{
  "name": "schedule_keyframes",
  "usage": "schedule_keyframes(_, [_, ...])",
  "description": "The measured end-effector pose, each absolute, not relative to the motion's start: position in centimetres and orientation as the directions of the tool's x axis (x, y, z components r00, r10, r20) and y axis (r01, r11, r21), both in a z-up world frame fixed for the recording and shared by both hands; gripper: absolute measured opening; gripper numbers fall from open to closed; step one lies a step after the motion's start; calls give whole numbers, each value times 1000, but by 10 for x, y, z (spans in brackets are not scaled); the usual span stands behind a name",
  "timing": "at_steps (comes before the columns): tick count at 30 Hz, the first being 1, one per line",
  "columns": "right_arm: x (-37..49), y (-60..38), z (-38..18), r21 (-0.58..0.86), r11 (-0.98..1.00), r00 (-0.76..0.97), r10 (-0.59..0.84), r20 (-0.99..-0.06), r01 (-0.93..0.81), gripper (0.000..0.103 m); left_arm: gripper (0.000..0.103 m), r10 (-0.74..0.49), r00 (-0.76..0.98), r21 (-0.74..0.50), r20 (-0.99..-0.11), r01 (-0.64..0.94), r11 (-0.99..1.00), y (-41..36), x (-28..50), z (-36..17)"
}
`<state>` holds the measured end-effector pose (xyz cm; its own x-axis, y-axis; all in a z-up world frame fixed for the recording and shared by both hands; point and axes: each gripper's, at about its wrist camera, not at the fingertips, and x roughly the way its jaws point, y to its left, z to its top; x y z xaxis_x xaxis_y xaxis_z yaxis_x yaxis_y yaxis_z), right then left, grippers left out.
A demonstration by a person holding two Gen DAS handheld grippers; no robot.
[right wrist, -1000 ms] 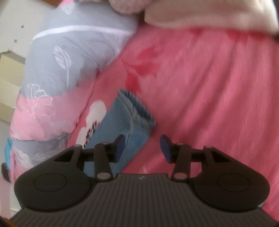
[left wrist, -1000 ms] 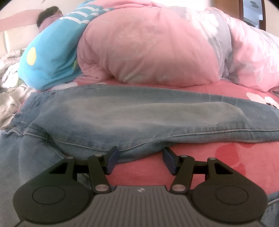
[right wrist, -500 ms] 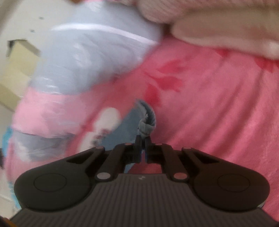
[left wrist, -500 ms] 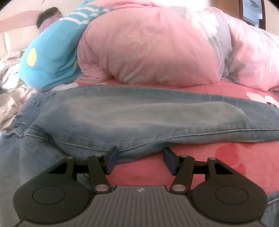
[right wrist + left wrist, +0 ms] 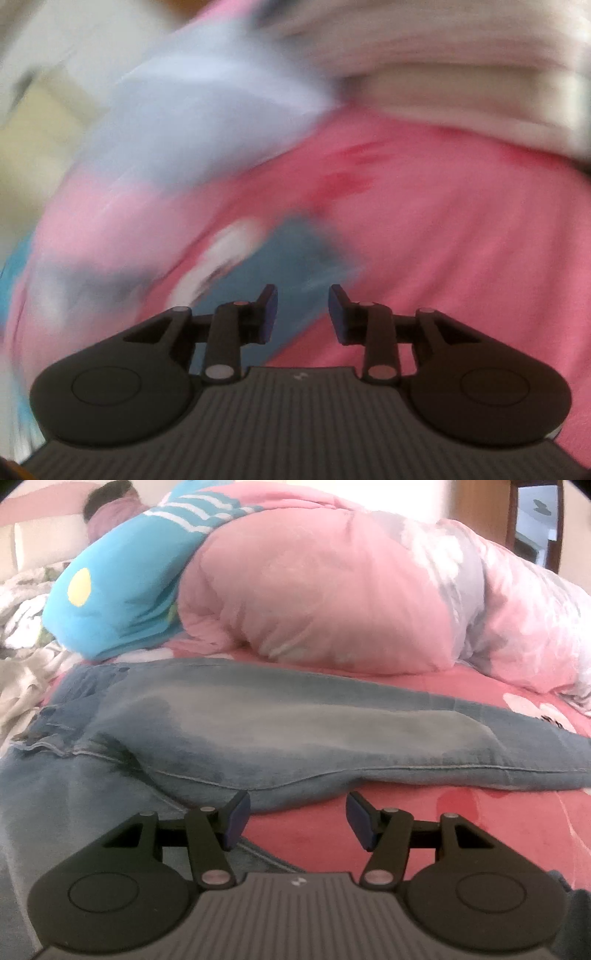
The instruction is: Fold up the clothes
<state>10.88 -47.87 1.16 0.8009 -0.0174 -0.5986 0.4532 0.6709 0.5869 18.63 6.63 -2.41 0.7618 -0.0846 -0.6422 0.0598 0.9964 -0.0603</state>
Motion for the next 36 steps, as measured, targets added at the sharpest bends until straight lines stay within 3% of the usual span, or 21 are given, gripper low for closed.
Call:
schedule_keyframes(3, [160,-389,30,492,861,791,212,-574,127,30,59,-71,761,-91,-645,16,996,81,188,-20])
schedule_keyframes(5, [189,-317,34,353,931,754,300,-585,-97,30,59,-61,768,-121,-637,-22,992,94,189,-17])
schedule_keyframes(10, [223,-167,1,27,846,622,413,-666,-533,30,58,-19,787,-153,-617,-96,984,121,193,-11])
schedule_keyframes(14, [214,-106,-20,-232,717,651,386,-653,-657,30,58,16,784,-135,-620,-127,983,127,198,-11])
schedule_keyframes(18, [208,-78,-45,-463,620,734,293,-613,-634,30,58,18,781,-105,-625,-106,989,118,201,-16])
schedule_keyframes(19, [209,-77,-50,-480,609,738,282,-613,-631,28,58,22,782,-85,-623,-96,992,113,202,-18])
schedule_keyframes(20, [210,-78,-54,-486,604,738,277,-616,-632,16,58,27,783,-64,-621,-85,994,107,202,-20])
schedule_keyframes(22, [210,-81,-54,-449,620,718,285,-635,-643,8,58,36,786,-23,-617,-63,998,97,203,-25])
schedule_keyframes(29, [202,-90,-62,-365,708,729,308,-611,-605,10,59,63,796,115,-602,8,993,61,205,-41])
schedule_keyframes(31, [201,-95,-57,-331,727,723,321,-612,-602,11,59,62,781,105,-621,4,994,63,208,-44])
schedule_keyframes(36, [202,-137,-27,-101,833,732,412,-543,-544,12,58,51,782,89,-622,5,996,66,205,-38])
